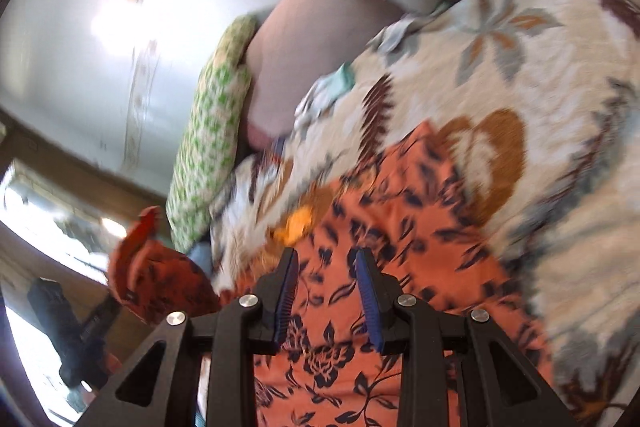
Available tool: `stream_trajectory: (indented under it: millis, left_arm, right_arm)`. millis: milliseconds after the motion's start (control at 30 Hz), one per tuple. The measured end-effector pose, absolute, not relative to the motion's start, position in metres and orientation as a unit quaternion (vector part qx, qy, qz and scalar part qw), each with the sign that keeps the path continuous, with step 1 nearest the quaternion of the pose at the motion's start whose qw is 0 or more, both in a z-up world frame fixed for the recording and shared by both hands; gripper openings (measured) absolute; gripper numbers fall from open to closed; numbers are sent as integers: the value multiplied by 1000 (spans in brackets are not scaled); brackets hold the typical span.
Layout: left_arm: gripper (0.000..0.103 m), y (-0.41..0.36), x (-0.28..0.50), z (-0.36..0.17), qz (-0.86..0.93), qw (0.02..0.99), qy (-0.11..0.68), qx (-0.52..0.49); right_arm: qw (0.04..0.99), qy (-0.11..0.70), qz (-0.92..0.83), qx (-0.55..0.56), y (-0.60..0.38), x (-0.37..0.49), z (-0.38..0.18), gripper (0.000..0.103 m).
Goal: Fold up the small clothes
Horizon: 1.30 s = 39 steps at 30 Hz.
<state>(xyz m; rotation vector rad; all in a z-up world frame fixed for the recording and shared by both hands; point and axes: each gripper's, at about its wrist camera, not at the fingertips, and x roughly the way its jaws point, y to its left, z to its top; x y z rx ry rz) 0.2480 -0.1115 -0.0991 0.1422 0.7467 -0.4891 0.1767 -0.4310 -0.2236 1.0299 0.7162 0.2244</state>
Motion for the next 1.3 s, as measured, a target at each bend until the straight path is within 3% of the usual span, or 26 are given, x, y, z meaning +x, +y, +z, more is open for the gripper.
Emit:
stream_trajectory:
  millis: [167,300,333,367,400,433,567,700,967,1000,1033,1067,1167,1300]
  left_arm:
    - [9,-210,244,-158,-299,849,429,81]
    - [21,-245,237,-204,-315,792,516,83]
    - [21,-241,236,-208,-318,787,525,69]
    - [22,-234,235,-208,-318,786,528,56]
    - [24,-225,233,-203,-321,788,524,38]
    - [27,-214,233,-197,-326,793,513,27]
    - [65,-153,222,-165,-300,843,445,-12]
    - [68,-86,225,-164,-250,872,420,-20]
    - [67,33,256,-234,-80,881,464,-46]
    - [67,37,257,-244,-77,877,472,-50]
    - [67,39,259,-254,-75,873,480,-48]
    - [67,39,258,-258,-76,874,479,-42]
    - [67,28,252,-258,-71,884,462,8]
    - [67,26,252,-260,-69,885,459,20]
  right_arm:
    - [784,325,87,523,-470,173,-232,35]
    - [737,347,107,571,-488,179,-249,36]
    - [725,352,114,582,-490,179,-253,47]
    - [714,355,118,592,-490,180,-257,64]
    - [707,357,122,598,-489,181,-258,67]
    - [706,359,129,597,-486,182,-259,67]
    - [710,386,144,571,-461,191,-257,67]
    - [705,427,136,550,-436,200,-267,67]
    - [773,423,76,466,-422,221,-267,67]
    - [785,426,71,444,-417,226,-266,65]
    - [792,429,66,430,-415,232,-266,54]
    - [798,432,62,416,-412,235,-266,34]
    - [818,428,62,380,-400,242,-256,17]
    - [892,336,55,296,-392,230,-207,13]
